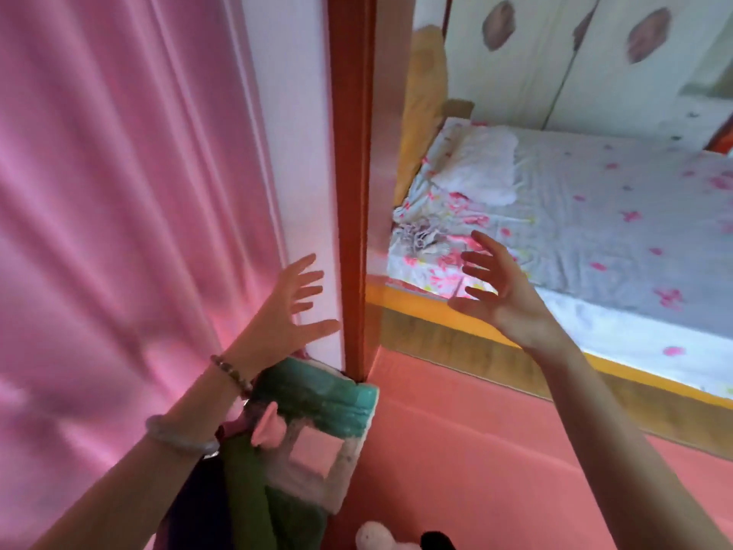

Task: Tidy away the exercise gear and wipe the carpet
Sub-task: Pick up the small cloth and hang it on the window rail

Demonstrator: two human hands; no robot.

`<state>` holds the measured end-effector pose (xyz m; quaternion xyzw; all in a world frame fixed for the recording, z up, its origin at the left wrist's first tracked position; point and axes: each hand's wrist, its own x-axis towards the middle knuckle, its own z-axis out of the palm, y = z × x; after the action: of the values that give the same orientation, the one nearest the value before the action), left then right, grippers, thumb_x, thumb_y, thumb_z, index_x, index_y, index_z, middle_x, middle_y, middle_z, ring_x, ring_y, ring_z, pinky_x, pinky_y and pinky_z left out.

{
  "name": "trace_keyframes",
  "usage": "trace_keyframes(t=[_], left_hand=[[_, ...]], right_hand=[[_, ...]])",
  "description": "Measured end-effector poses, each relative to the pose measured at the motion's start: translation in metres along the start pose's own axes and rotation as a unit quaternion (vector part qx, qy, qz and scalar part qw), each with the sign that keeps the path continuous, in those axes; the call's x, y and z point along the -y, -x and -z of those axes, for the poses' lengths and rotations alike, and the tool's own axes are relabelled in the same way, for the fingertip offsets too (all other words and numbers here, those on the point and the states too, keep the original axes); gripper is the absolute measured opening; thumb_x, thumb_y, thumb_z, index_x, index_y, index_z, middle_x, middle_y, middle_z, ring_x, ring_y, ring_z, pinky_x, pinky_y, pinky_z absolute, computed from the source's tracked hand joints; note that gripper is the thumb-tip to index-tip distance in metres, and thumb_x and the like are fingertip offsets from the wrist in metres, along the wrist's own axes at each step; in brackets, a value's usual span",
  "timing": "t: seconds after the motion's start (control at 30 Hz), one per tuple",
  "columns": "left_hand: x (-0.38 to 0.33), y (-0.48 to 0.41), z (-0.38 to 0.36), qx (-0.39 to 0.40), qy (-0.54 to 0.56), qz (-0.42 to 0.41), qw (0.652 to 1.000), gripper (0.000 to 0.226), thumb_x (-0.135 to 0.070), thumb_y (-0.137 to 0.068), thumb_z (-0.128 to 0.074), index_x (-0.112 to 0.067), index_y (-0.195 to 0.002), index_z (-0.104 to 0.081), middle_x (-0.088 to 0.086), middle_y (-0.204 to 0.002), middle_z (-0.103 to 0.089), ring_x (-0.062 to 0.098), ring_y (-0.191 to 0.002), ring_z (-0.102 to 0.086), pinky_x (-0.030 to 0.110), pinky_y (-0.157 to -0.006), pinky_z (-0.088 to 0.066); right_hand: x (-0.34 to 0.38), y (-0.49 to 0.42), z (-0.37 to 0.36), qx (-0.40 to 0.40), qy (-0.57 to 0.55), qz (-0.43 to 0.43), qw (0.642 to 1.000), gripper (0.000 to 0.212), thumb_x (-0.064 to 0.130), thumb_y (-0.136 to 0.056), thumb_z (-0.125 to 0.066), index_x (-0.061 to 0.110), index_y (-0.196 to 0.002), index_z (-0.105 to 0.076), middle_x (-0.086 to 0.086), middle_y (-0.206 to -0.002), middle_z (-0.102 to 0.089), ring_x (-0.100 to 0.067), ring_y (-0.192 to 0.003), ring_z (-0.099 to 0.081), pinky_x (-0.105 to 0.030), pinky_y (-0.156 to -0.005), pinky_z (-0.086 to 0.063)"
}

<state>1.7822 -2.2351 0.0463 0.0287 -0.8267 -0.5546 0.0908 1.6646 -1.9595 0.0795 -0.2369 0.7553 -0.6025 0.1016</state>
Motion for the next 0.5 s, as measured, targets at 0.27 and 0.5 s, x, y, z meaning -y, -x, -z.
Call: trace_keyframes(t=[0.27, 0.5], left_hand=[[-0.051, -0.048, -0.143, 0.189, 0.062, -0.081, 0.977, 0.090, -0.023, -0.064, -0.083, -0.042, -0.133, -0.029, 0.001, -0.135, -0.046, -0.002, -0.115, -0.051, 0.016, -0.095, -0.043], [-0.120, -0.074, -0.303, 0.324, 0.103, -0.128, 0.932, 0.083, -0.046, -0.055, -0.078, -0.049, -0.125, -0.033, -0.013, -0.127, -0.051, 0.003, -0.111, -0.057, 0.022, -0.090, -0.046]], right_hand=[[-0.006, 0.132, 0.116, -0.213, 0.028, -0.044, 0.976, 0.091, -0.006, -0.069, -0.077, 0.034, -0.137, -0.031, -0.005, -0.131, -0.048, -0.016, -0.120, -0.051, -0.034, -0.097, -0.046], [-0.022, 0.248, 0.218, -0.388, 0.020, -0.093, 0.917, 0.090, -0.007, -0.071, -0.074, 0.034, -0.138, -0.031, -0.006, -0.133, -0.049, -0.018, -0.121, -0.050, -0.039, -0.099, -0.045]])
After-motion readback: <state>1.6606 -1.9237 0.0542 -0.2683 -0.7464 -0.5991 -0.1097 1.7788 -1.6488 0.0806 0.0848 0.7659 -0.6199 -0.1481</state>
